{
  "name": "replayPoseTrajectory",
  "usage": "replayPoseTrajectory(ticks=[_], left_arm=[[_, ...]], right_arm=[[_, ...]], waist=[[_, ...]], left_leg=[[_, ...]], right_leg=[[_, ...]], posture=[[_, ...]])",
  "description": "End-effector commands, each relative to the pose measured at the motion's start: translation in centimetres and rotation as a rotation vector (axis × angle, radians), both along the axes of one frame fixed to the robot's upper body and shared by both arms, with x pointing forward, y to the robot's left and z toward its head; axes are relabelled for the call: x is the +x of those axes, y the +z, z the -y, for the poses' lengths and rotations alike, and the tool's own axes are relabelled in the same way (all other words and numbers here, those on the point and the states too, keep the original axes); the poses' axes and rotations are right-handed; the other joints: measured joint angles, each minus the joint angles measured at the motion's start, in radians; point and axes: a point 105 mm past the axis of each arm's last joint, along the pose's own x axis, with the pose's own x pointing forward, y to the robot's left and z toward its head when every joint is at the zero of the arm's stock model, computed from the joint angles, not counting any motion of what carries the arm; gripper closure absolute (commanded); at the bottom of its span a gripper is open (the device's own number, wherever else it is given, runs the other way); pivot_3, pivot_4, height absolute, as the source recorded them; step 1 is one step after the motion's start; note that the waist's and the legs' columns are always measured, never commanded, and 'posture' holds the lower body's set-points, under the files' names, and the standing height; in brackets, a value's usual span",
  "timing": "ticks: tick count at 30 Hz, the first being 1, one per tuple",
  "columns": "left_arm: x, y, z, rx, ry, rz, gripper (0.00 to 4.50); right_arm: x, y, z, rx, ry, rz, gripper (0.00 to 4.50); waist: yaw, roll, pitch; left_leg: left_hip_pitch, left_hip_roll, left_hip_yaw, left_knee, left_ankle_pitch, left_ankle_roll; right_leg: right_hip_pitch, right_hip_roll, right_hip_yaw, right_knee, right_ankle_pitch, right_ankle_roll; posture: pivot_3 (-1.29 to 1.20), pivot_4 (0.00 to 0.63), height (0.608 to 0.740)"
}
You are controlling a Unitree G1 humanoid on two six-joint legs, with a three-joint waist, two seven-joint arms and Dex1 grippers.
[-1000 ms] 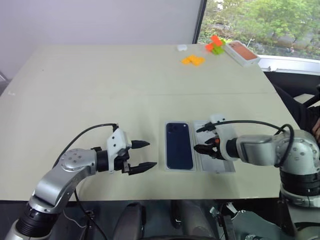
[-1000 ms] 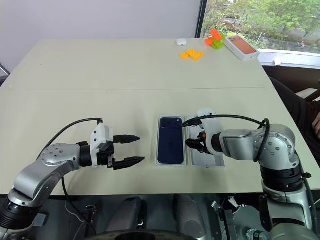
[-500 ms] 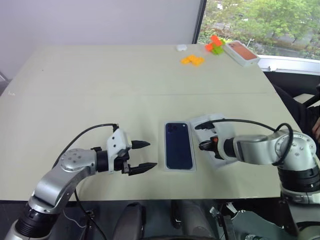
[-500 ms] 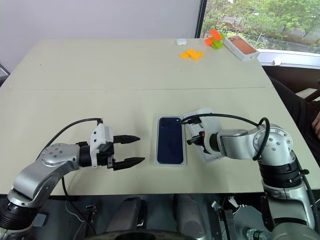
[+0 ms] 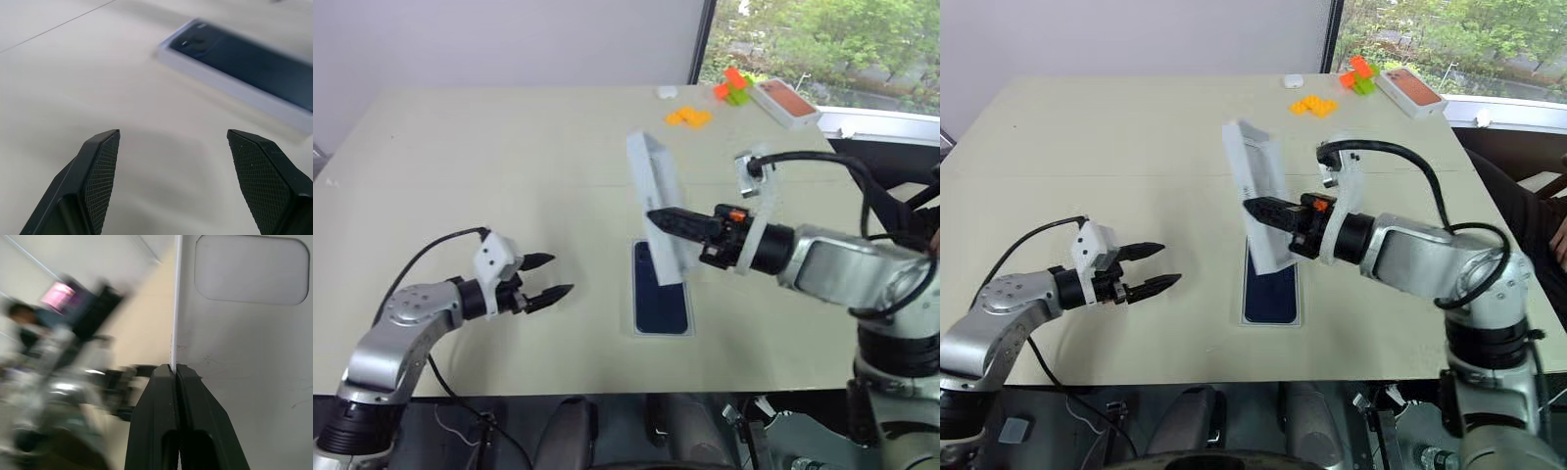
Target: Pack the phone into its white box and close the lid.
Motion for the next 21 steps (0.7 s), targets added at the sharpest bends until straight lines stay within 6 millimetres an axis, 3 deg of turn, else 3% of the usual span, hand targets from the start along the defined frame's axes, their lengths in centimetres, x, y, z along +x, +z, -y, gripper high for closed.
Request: replayPoseTrajectory(ticks=[1, 5, 12, 21], left_arm=[[0.6, 1.4, -0.7, 0.005, 0.011, 0.066, 0.77], [0.6, 1.5, -0.6, 0.001, 0.003, 0.067, 0.77], [0.1, 1.6, 0.2, -0.002, -0.028, 0.059, 0.77], [0.1, 2.0, 1.1, -0.011, -0.053, 0.066, 0.77]], right_arm=[[0.4, 0.3, -1.9, 0.220, -0.009, -0.123, 4.47], [1.2, -1.2, -3.7, 0.339, -0.048, -0.317, 4.47], [-0.2, -4.1, -6.4, 0.354, -0.039, -0.535, 4.47], [0.5, -7.4, -5.1, 0.257, -0.112, -0.628, 4.47]], waist=[[-0.001, 0.000, 0.000], [-0.002, 0.001, 0.000], [-0.003, 0.001, 0.000], [-0.005, 0.001, -0.001]], left_leg=[[0.000, 0.000, 0.000, 0.000, 0.000, 0.000], [-0.001, 0.001, 0.001, 0.000, 0.000, 0.000], [-0.014, 0.000, 0.002, 0.000, 0.000, 0.000], [-0.015, -0.005, 0.005, 0.001, 0.000, 0.000]], right_leg=[[0.000, 0.000, 0.001, 0.000, 0.000, 0.000], [-0.004, -0.001, 0.003, 0.002, 0.001, -0.002], [-0.017, -0.004, 0.003, 0.003, 0.003, -0.003], [-0.019, -0.010, 0.002, 0.006, 0.003, -0.003]], posture=[[0.00, 0.150, 0.740], [0.00, 0.150, 0.740], [0.00, 0.150, 0.740], [0.00, 0.150, 0.740]])
